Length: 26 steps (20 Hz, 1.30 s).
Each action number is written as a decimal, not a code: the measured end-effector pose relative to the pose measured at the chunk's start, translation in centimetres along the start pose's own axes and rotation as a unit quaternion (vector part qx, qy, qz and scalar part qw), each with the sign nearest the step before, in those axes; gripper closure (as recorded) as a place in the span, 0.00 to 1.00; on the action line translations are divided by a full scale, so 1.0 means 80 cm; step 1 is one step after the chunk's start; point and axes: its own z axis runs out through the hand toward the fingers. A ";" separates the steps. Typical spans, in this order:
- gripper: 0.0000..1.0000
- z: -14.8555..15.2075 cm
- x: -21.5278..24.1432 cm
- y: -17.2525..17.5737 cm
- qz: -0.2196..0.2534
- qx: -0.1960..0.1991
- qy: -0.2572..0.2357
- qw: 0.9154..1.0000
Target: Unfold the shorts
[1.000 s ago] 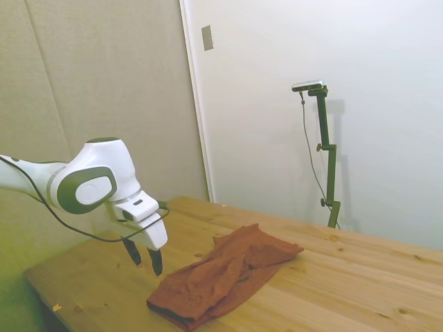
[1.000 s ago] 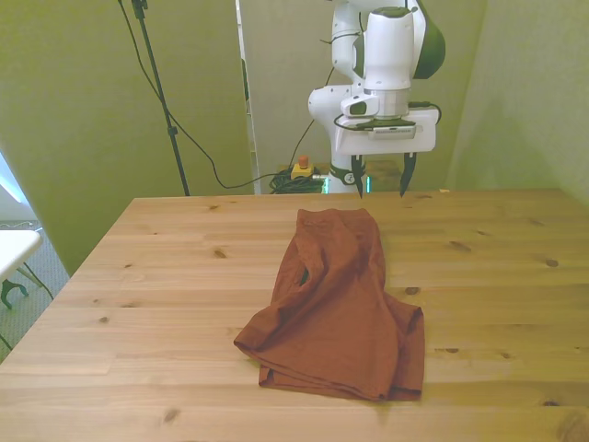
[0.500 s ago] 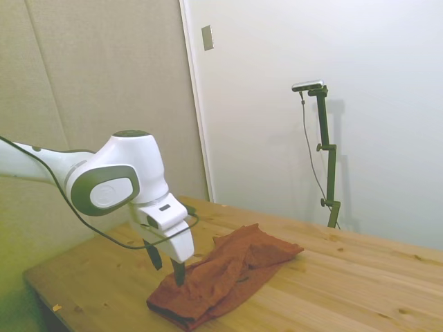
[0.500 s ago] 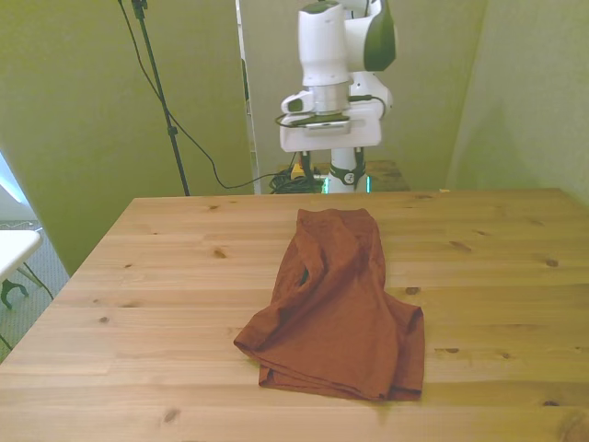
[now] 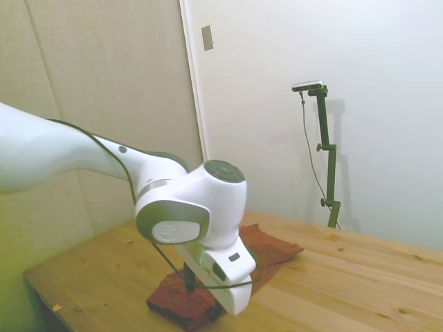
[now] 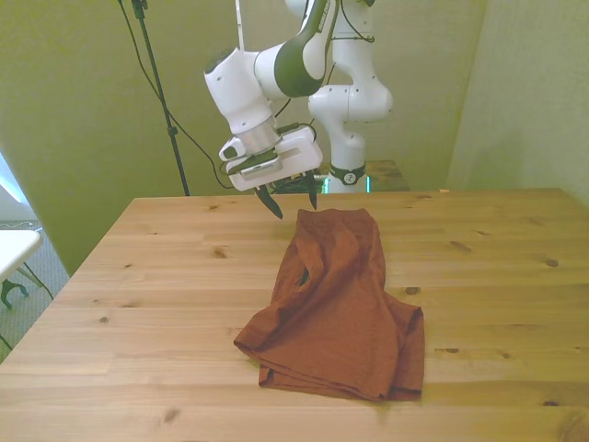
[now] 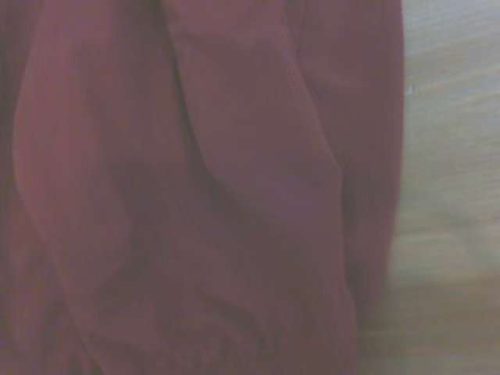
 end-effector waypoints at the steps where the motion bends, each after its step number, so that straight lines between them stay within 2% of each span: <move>1: 1.00 0.007 0.004 -0.002 -0.006 -0.004 -0.011 1.000; 5: 1.00 0.029 0.003 -0.013 -0.030 -0.013 -0.042 0.999; 26: 1.00 0.034 -0.003 -0.021 -0.042 -0.015 -0.044 0.998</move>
